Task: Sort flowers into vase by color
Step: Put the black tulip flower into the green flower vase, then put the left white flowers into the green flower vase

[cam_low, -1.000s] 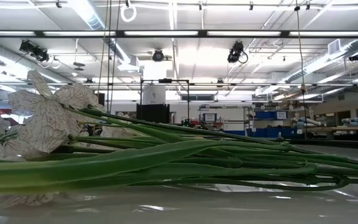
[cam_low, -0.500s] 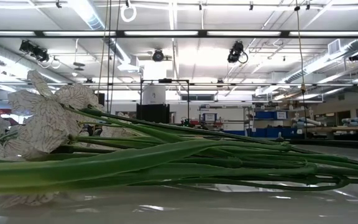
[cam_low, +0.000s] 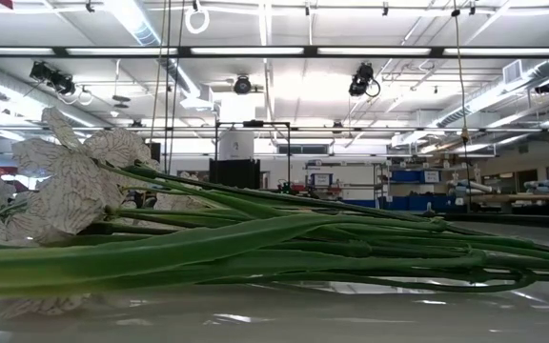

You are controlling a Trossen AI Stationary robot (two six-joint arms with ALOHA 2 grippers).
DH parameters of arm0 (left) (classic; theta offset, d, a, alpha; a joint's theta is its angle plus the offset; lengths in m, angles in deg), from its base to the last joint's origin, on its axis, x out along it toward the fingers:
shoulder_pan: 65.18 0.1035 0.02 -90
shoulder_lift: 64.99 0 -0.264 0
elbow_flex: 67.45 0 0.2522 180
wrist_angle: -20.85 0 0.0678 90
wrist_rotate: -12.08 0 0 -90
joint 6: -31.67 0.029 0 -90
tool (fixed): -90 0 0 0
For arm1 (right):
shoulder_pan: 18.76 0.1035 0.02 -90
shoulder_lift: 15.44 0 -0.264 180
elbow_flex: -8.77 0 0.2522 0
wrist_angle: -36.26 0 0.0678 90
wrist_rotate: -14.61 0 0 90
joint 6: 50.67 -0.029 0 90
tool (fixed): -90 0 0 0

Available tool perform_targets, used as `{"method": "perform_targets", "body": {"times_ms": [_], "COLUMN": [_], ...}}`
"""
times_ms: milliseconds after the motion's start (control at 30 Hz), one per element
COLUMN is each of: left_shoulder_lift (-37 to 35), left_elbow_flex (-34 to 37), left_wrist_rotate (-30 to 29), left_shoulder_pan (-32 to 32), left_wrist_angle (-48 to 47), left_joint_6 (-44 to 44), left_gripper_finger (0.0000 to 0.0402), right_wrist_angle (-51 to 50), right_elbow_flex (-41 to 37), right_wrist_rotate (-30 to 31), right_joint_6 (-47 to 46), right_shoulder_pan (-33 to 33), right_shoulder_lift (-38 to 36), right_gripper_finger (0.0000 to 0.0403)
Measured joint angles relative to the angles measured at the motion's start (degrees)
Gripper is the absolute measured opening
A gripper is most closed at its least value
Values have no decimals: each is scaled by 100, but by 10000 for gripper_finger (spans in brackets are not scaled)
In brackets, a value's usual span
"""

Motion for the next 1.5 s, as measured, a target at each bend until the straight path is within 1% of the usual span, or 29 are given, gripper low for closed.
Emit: {"method": "perform_targets", "body": {"times_ms": [200,267,333,400,500,567,633,767,867,900,1000,1067,1200,1267,1333,1400,1500], "left_shoulder_lift": [-3,-25,-57,-131,-322,-448,-511,-477,-413,-404,-314,-181,262,551,910,1284,1871], "left_elbow_flex": [38,1,-145,-355,-809,-1158,-1526,-2124,-2362,-2391,-2395,-2395,-2395,-2395,-2395,-2395,-2393], "left_wrist_rotate": [68,97,-16,-185,-549,-1020,-1675,-3074,-4145,-4407,-5070,-5324,-5394,-5219,-4879,-4402,-3729], "left_shoulder_pan": [-51,-61,-55,-22,76,157,245,434,651,744,1101,1412,2222,2627,3016,3353,3648], "left_wrist_angle": [21,-9,-113,-425,-1564,-2523,-3444,-4607,-4987,-5027,-5103,-5253,-5524,-5698,-5929,-6126,-6213], "left_joint_6": [-231,-262,-429,-460,-306,-289,-359,-810,-1290,-1437,-2050,-2506,-3317,-3760,-4298,-4925,-5685], "left_gripper_finger": [117,128,132,133,134,134,134,134,134,134,134,134,134,129,120,108,90], "right_wrist_angle": [0,-1,-2,-2,-2,0,-2,0,-2,0,-2,-1,-1,0,0,-2,0], "right_elbow_flex": [0,0,0,0,0,0,0,0,0,0,1,0,0,0,2,0,2], "right_wrist_rotate": [1,1,-1,0,0,0,0,1,0,2,-1,-1,0,0,-1,2,-1], "right_joint_6": [2,0,0,2,2,1,0,0,0,0,0,1,0,0,0,1,0], "right_shoulder_pan": [0,1,0,0,0,-1,0,2,2,2,0,0,1,2,2,1,1], "right_shoulder_lift": [1,-1,-1,-1,-1,-1,-1,-1,-1,1,-1,0,-1,-1,-1,0,-1], "right_gripper_finger": [151,151,151,151,151,151,151,151,151,151,151,151,151,151,151,151,151]}}
